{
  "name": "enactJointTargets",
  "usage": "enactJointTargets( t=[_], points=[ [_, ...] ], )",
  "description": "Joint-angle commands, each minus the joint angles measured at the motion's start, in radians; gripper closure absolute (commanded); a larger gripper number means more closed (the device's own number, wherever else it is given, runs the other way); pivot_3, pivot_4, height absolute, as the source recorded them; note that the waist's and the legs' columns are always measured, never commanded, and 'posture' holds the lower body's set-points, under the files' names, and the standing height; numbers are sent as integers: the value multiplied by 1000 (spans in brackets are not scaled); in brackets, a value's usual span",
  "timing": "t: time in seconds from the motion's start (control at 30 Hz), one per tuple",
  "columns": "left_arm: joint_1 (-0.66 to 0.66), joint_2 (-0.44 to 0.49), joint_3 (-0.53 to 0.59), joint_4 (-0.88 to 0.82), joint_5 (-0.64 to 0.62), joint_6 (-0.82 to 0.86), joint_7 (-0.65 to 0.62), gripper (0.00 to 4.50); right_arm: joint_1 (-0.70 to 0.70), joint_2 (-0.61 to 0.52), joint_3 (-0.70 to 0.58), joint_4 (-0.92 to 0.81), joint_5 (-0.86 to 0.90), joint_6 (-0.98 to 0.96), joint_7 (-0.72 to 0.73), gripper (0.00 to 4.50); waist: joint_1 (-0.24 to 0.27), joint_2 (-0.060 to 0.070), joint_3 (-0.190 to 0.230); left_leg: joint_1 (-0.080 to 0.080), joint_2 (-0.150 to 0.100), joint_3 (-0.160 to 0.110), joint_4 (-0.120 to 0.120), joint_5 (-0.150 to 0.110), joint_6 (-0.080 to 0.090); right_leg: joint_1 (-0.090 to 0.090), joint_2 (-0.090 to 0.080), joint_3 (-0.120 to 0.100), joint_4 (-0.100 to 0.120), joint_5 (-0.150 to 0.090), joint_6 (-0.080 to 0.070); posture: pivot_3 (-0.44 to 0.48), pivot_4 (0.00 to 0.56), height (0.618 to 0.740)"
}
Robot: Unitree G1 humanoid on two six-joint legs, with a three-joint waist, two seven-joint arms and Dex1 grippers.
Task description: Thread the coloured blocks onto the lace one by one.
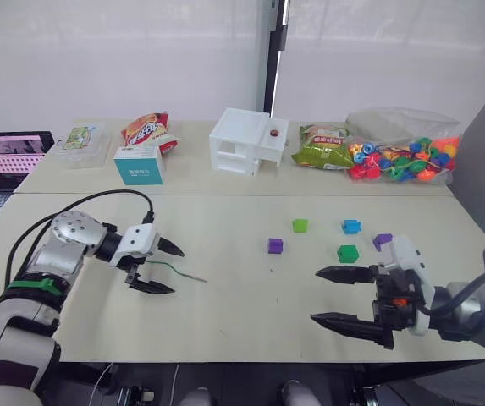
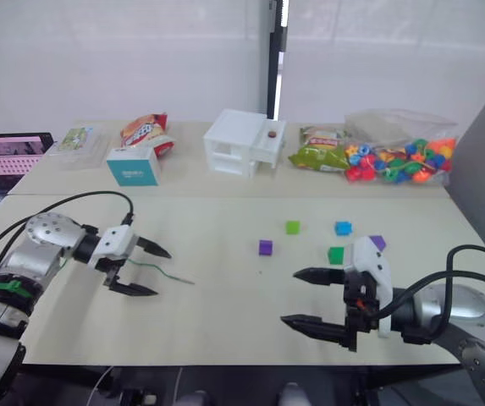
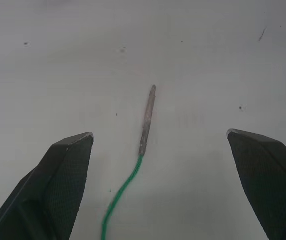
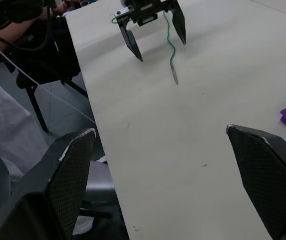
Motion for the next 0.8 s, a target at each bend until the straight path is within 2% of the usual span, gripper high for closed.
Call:
enactJointTargets(
  t=[0.03, 0.23, 0.57, 0.8],
  points=[
    [-60, -26, -76, 115, -4, -103, -4, 0, 4, 18, 0, -37, 12, -30, -38, 63, -3, 0, 0, 0, 0, 0, 0, 0, 0, 0, 0, 0, 0, 0, 0, 0, 150, 740],
    [-131, -88, -125, 262, -9, -140, -4, 0, 6, 30, 15, -40, -15, -64, -76, 63, -5, -1, 0, 0, 0, 0, 0, 0, 0, -1, 0, 0, 0, 0, 0, 0, 150, 740],
    [-131, -48, -177, 308, -15, -181, -4, 0, 15, 19, 31, -32, -42, -91, -77, 63, -5, -2, 1, 0, 0, -1, 1, 0, 0, 0, 1, 0, 0, 0, 0, 0, 150, 740],
    [-107, -54, -174, 330, -8, -220, -4, 0, -19, 12, 63, -9, -64, -106, -63, 63, -4, -2, 1, 0, 0, -1, 1, 0, 1, 0, 1, 0, 0, 0, 0, 0, 150, 740]
  ],
)
